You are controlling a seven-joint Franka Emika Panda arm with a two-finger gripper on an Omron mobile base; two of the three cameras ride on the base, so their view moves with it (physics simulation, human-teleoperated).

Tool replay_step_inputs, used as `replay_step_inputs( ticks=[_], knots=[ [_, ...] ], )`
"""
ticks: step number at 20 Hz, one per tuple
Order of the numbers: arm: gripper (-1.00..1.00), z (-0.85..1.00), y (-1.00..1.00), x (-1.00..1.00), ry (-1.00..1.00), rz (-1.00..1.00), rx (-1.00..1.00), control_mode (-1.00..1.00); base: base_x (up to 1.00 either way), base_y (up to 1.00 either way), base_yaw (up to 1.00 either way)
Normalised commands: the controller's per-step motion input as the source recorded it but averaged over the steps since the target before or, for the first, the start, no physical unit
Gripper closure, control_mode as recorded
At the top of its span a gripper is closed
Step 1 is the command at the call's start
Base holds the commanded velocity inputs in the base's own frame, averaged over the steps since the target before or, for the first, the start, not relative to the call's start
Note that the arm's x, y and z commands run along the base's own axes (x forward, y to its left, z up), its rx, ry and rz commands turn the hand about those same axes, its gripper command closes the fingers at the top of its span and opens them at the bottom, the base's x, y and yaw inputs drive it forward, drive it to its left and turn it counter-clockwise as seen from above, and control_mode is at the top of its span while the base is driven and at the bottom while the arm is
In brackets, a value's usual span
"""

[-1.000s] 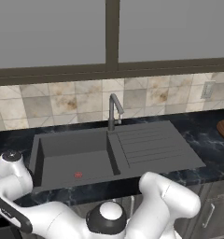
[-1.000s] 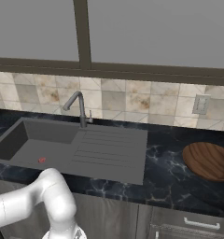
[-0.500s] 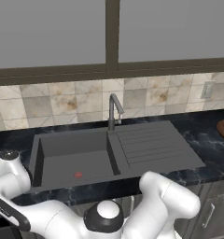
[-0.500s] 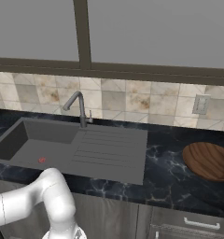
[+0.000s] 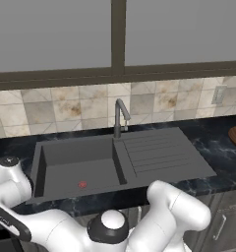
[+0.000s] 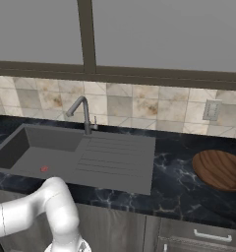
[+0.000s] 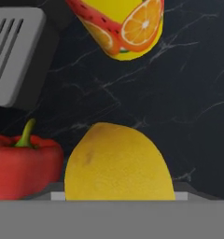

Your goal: Remove the lemon and bell pepper from the sink. Then move the bowl and cup from the counter to the sink for washing.

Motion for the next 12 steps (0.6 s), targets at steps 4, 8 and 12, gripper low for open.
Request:
replay_step_inputs(
  ticks=[4,8,12],
  knots=[
    [-1.00,-0.22,0.00,-0.03,0.05,0.00,0.00,-1.00,0.00,0.00,0.00],
    [-1.00,-0.19,0.00,-0.05,0.06,0.00,0.00,-1.00,0.00,0.00,0.00],
    [-1.00,-0.06,0.00,-0.08,0.07,0.00,0.00,-1.00,0.00,0.00,0.00]
  ],
)
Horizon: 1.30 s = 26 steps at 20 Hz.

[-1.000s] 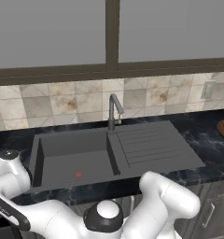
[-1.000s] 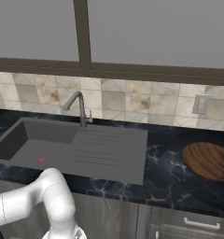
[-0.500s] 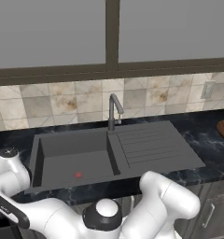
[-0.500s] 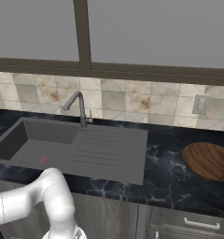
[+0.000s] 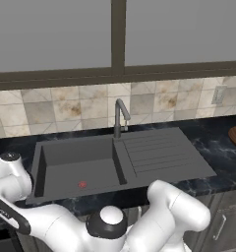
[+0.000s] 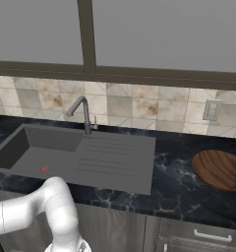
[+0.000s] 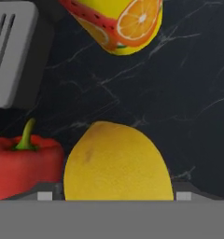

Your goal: Remove the lemon and bell pepper from the sink. Then move the bowl and cup from the counter to the sink for washing.

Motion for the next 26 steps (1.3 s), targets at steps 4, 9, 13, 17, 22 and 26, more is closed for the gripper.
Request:
replay_step_inputs(
  ticks=[4,9,13,17,22,26],
  knots=[
    [-1.00,0.04,-0.01,-0.11,0.11,-0.02,0.00,-1.00,0.00,0.00,0.00],
    [-1.00,0.16,-0.01,-0.19,0.18,-0.04,0.00,-1.00,0.00,0.00,0.00],
    [-1.00,0.25,-0.03,-0.14,0.19,-0.03,0.00,-1.00,0.00,0.00,0.00],
    [-1.00,0.38,-0.07,-0.07,0.10,-0.04,0.00,-1.00,0.00,0.00,0.00],
    [-1.00,0.43,-0.11,-0.16,0.04,-0.05,-0.02,-1.00,0.00,0.00,0.00],
    [-1.00,0.42,-0.18,-0.22,0.00,-0.02,-0.06,-1.00,0.00,0.00,0.00]
  ],
)
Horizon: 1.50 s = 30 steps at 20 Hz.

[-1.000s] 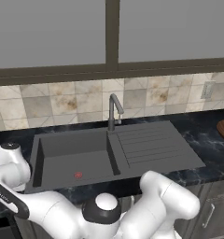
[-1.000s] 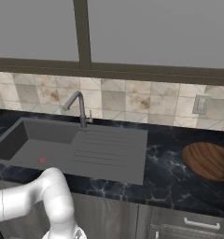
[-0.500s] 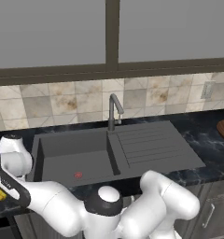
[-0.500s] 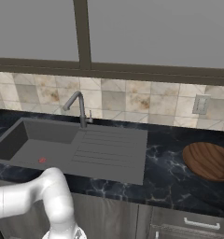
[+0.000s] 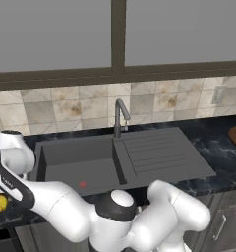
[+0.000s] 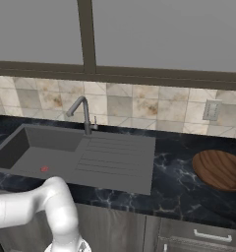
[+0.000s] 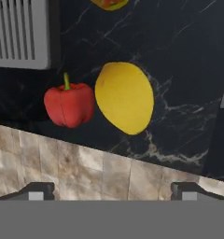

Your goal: Remove the lemon and bell pepper from the sink. Then move the bowl and cup from the counter to the sink for washing.

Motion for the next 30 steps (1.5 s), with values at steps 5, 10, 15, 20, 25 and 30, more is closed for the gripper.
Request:
replay_step_inputs(
  ticks=[5,10,15,20,25,30],
  knots=[
    [-1.00,0.37,-0.25,-0.27,-0.01,0.00,-0.08,-1.00,0.00,0.00,0.00],
    [-1.00,0.31,-0.31,-0.24,-0.01,0.00,-0.07,-1.00,0.00,0.00,0.00],
    [-1.00,0.25,-0.40,-0.17,0.00,0.00,-0.05,-1.00,0.00,0.00,0.00],
    [-1.00,0.22,-0.41,-0.07,-0.03,0.00,-0.01,-1.00,0.00,0.00,0.00],
    [-1.00,0.21,-0.37,-0.03,-0.12,0.00,0.00,-1.00,0.00,0.00,0.00],
    [-1.00,0.16,-0.30,-0.01,-0.16,0.00,0.00,-1.00,0.00,0.00,0.00]
  ],
)
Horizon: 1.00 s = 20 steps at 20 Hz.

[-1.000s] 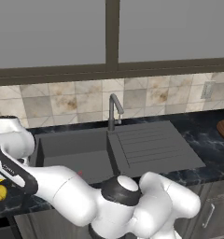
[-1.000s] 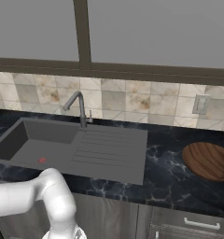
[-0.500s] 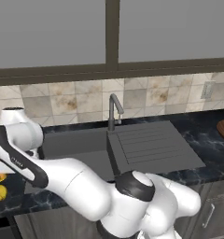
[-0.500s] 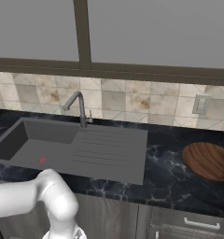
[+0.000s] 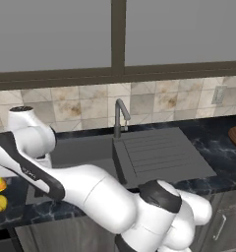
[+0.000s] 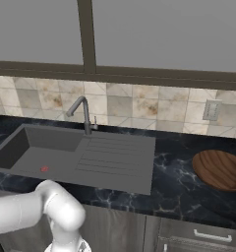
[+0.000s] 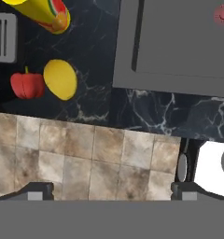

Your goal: Remove the lemon and bell pepper from the sink. Then move the bowl and cup from the counter to the sink for washing.

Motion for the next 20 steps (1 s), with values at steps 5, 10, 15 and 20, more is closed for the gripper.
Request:
replay_step_inputs(
  ticks=[5,10,15,20],
  knots=[
    [-1.00,0.10,-0.23,0.00,-0.14,-0.02,0.00,-1.00,0.00,0.00,0.00],
    [-1.00,0.07,-0.20,0.05,-0.06,-0.02,0.00,-1.00,0.00,0.00,0.00],
    [-1.00,0.06,-0.14,0.14,0.00,-0.01,0.02,-1.00,0.00,0.00,0.00],
    [-1.00,0.04,-0.09,0.18,0.00,0.00,0.04,-1.00,0.00,0.00,0.00]
  ],
)
